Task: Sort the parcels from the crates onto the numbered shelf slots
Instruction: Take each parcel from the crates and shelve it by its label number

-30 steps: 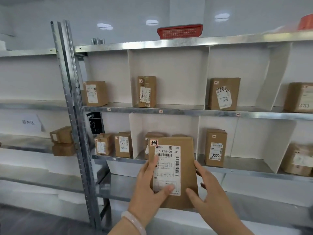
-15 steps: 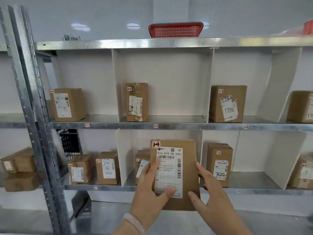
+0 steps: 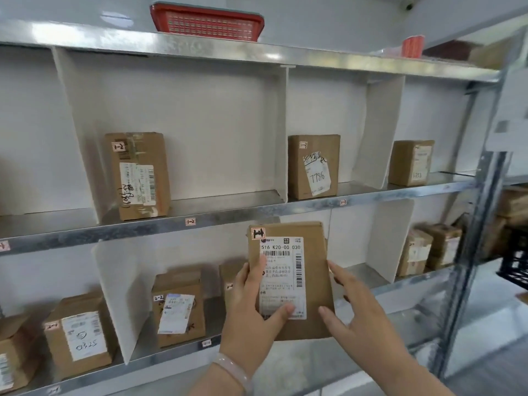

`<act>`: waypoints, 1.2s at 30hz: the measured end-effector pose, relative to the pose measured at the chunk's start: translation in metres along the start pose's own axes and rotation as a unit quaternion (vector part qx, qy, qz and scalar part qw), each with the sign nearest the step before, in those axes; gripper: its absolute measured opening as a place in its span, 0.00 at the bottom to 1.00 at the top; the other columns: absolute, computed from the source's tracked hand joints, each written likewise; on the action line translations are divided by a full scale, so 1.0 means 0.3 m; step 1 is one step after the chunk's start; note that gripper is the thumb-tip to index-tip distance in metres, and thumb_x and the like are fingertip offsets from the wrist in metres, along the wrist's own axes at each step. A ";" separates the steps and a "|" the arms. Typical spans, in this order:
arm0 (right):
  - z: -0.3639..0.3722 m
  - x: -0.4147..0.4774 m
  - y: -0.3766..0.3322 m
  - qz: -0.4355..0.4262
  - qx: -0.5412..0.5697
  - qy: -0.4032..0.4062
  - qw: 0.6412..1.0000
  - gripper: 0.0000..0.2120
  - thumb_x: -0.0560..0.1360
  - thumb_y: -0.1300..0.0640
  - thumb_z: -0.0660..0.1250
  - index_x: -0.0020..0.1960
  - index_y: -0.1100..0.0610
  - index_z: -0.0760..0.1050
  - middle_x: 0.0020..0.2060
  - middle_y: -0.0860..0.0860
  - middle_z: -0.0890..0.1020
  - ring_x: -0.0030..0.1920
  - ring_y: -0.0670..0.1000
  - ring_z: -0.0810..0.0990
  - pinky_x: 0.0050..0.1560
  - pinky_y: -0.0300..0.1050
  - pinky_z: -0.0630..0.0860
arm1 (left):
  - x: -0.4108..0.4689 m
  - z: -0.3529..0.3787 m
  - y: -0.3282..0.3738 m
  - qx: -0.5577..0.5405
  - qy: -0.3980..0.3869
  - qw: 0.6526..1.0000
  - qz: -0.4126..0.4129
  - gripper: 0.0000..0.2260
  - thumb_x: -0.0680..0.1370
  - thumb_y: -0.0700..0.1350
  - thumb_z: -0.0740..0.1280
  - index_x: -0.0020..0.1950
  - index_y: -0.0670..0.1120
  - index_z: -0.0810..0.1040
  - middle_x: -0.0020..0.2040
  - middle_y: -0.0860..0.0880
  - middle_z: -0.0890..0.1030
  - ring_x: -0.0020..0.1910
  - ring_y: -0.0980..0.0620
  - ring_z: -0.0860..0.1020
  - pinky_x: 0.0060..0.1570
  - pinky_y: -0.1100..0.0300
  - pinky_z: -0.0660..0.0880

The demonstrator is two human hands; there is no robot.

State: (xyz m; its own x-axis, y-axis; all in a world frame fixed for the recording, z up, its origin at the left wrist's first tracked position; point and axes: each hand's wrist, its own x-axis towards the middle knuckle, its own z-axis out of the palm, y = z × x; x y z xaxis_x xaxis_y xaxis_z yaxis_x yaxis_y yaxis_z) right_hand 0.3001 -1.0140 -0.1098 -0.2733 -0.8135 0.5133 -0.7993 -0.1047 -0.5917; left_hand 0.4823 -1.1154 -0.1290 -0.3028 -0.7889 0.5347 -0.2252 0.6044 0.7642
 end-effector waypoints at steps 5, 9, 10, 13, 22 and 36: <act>-0.139 -0.018 0.134 0.015 -0.079 0.025 0.996 0.34 0.74 0.43 0.68 0.68 0.25 0.49 0.70 0.25 0.49 0.68 0.26 0.47 0.66 0.28 0.52 | 0.078 0.211 0.054 -0.031 -0.050 0.998 0.021 0.42 0.71 0.54 0.76 0.68 0.81 0.50 0.73 0.66 0.55 0.73 0.54 0.61 0.71 0.47 0.68; -0.276 -0.031 0.239 0.051 -0.105 0.049 0.992 0.35 0.74 0.42 0.67 0.67 0.22 0.46 0.67 0.21 0.44 0.68 0.25 0.43 0.71 0.37 0.54 | 0.122 0.391 0.130 -0.075 -0.080 0.993 0.035 0.42 0.71 0.51 0.77 0.67 0.81 0.52 0.73 0.67 0.55 0.73 0.54 0.63 0.67 0.47 0.72; -0.314 -0.035 0.268 0.057 -0.108 0.057 0.991 0.35 0.74 0.42 0.67 0.68 0.23 0.47 0.69 0.24 0.46 0.70 0.28 0.45 0.73 0.40 0.56 | 0.134 0.438 0.156 -0.079 -0.085 0.992 0.045 0.42 0.71 0.51 0.77 0.68 0.81 0.52 0.73 0.66 0.55 0.73 0.53 0.63 0.67 0.46 0.72; -0.438 -0.043 0.364 0.060 -0.118 0.082 0.988 0.35 0.74 0.42 0.67 0.67 0.22 0.47 0.73 0.29 0.48 0.72 0.33 0.48 0.74 0.44 0.57 | 0.167 0.587 0.250 -0.072 -0.088 0.990 0.079 0.42 0.71 0.53 0.76 0.68 0.81 0.51 0.74 0.64 0.55 0.74 0.53 0.62 0.68 0.45 0.70; -0.851 -0.011 0.719 0.057 -0.159 0.090 0.982 0.33 0.75 0.41 0.66 0.71 0.28 0.49 0.72 0.30 0.49 0.73 0.38 0.51 0.72 0.46 0.62 | 0.276 1.103 0.508 -0.062 -0.076 0.988 0.119 0.42 0.71 0.53 0.76 0.68 0.80 0.50 0.74 0.61 0.58 0.72 0.53 0.62 0.68 0.47 0.71; -1.228 0.152 1.205 0.011 -0.242 0.059 0.968 0.34 0.75 0.37 0.62 0.68 0.23 0.41 0.72 0.30 0.46 0.68 0.28 0.44 0.67 0.32 0.52 | 0.505 1.644 0.708 -0.044 -0.039 0.986 0.156 0.42 0.71 0.53 0.76 0.69 0.79 0.49 0.73 0.60 0.58 0.72 0.52 0.62 0.67 0.52 0.71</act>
State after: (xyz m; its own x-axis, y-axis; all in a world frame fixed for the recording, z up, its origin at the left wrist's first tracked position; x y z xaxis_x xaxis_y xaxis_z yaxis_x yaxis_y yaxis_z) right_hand -0.1986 -0.8784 -0.0713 -0.3296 -0.7383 0.5884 -0.9420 0.2155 -0.2574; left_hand -0.0683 -1.0519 -0.0636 -0.4156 -0.5537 0.7216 -0.0308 0.8015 0.5972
